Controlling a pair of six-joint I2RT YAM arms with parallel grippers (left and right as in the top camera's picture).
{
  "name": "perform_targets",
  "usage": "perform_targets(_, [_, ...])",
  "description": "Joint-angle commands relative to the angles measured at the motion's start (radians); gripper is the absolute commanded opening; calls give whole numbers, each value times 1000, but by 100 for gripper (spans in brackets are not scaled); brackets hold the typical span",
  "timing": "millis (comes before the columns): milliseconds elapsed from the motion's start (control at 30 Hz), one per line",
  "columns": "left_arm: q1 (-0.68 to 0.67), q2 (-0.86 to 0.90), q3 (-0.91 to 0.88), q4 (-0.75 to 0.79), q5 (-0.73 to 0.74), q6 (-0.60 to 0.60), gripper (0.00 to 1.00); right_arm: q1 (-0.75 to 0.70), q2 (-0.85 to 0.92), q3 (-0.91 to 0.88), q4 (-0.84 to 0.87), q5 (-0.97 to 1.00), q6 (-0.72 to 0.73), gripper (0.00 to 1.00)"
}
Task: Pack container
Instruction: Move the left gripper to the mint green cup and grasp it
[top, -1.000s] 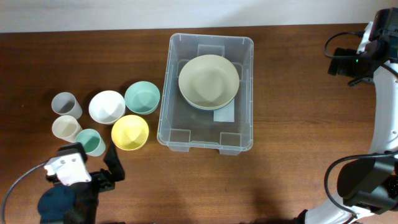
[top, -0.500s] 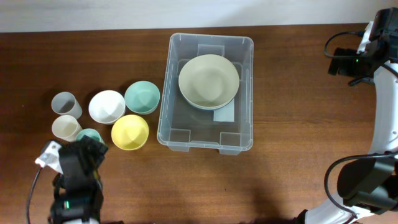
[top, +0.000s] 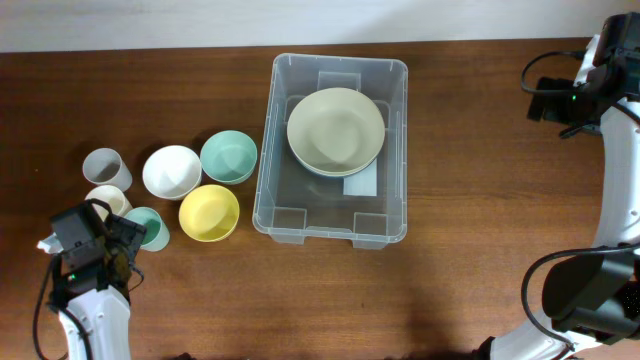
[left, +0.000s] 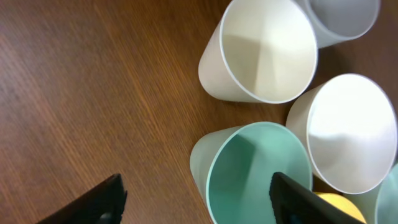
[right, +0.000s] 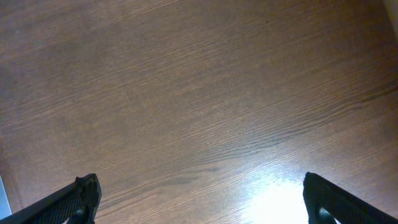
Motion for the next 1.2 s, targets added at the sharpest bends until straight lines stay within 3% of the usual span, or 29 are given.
perform_targets(0, [5, 47, 20, 27, 32, 12, 70, -5, -13, 14, 0, -6, 10, 98])
perform_targets(633, [4, 238, 20, 125, 58, 12, 49, -5, -13, 14, 0, -6, 10, 99])
perform_targets(700, [4, 248, 20, 126, 58, 12, 38, -5, -13, 14, 0, -6, 10, 99])
perform_targets(800, [4, 248, 20, 126, 58, 12, 33, -5, -13, 14, 0, -6, 10, 99])
perform_targets(933, [4, 248, 20, 124, 60, 12, 5, -5, -13, 14, 0, -6, 10, 99])
perform_targets(1000, [4, 248, 20, 122, 79, 12, 1, -5, -13, 14, 0, -6, 10, 99])
perform_targets(1167, [4, 241, 21, 121, 140, 12, 1, -5, -13, 14, 0, -6, 10, 99])
